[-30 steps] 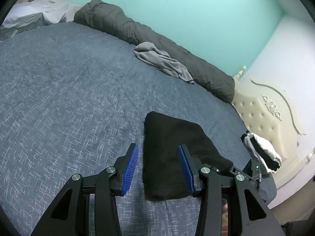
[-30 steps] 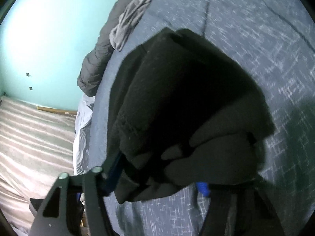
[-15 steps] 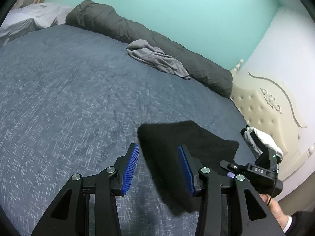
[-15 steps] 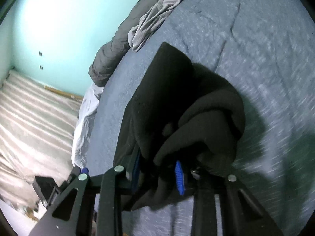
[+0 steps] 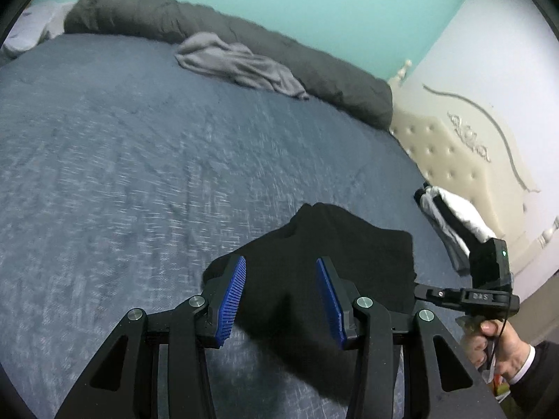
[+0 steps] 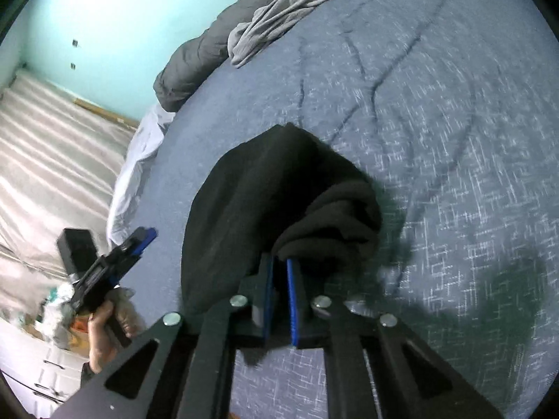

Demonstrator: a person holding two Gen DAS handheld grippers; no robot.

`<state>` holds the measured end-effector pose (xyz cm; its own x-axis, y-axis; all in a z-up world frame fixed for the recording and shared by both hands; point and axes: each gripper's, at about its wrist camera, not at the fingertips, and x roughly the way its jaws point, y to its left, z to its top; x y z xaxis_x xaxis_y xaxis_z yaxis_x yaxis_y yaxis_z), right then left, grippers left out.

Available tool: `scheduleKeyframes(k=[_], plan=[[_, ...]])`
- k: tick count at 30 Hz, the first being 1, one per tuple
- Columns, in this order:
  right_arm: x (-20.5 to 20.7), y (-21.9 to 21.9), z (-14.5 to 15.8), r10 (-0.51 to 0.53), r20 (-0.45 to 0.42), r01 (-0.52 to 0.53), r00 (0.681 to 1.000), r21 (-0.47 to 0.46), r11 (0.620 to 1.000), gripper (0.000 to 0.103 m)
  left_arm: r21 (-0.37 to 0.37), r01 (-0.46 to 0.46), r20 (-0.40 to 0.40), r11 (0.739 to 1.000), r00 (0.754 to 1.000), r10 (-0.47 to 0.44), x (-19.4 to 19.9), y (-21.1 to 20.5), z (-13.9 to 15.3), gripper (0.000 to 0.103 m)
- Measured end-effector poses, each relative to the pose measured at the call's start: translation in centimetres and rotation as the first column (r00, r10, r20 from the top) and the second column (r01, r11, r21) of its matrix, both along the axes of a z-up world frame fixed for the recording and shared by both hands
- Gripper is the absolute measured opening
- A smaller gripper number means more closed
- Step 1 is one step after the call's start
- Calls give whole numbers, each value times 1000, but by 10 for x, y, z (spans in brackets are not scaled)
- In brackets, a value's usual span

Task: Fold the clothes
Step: 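Lift the folded hoodie bundle with the right tool, then grasp the black hoodie bundle with the left tool while the right tool holds it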

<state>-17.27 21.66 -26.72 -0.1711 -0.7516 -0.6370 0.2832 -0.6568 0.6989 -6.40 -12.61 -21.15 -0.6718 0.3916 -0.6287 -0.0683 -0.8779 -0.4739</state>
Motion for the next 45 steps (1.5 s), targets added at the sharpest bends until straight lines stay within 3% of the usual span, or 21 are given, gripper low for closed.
scheduleKeyframes(k=[3, 5, 7, 9, 10, 19, 28, 30, 34, 40, 45], plan=[[-1, 5, -14, -54, 104, 63, 993, -79, 995, 11, -33, 37, 27, 999, 999, -36, -18, 8, -2, 46], [4, 7, -17, -93, 124, 105, 988, -97, 990, 23, -62, 65, 42, 996, 997, -62, -28, 12, -3, 46], [11, 9, -17, -126, 119, 138, 985, -101, 985, 60, -66, 79, 54, 995, 996, -75, -32, 14, -6, 46], [15, 4, -16, -143, 114, 153, 983, -87, 984, 61, -69, 93, 67, 993, 994, -88, -37, 16, -8, 46], [17, 0, -16, -146, 115, 156, 983, -83, 984, 68, -71, 100, 73, 992, 993, -95, -39, 17, -9, 46], [28, -14, -26, -168, 120, 170, 978, -9, 985, 74, -89, 149, 101, 985, 985, -140, -51, 23, -15, 46], [23, -35, -41, -134, 104, 136, 986, -14, 991, 74, -67, 163, 134, 984, 979, -153, -59, 19, -22, 46], [22, -35, -41, -115, 105, 119, 988, -27, 993, 67, -68, 168, 143, 983, 977, -157, -60, 21, -25, 46], [20, -33, -32, -82, 80, 86, 993, -43, 995, 38, -66, 184, 146, 981, 974, -173, -58, 26, -26, 46], [15, -19, -20, -24, 67, 28, 997, -52, 998, 25, -47, 198, 145, 979, 971, -189, -55, 34, -24, 46], [-6, 10, 3, 3, 16, -3, 1000, 0, 1000, 14, -31, 226, 138, 974, 966, -220, -51, 41, -18, 46]])
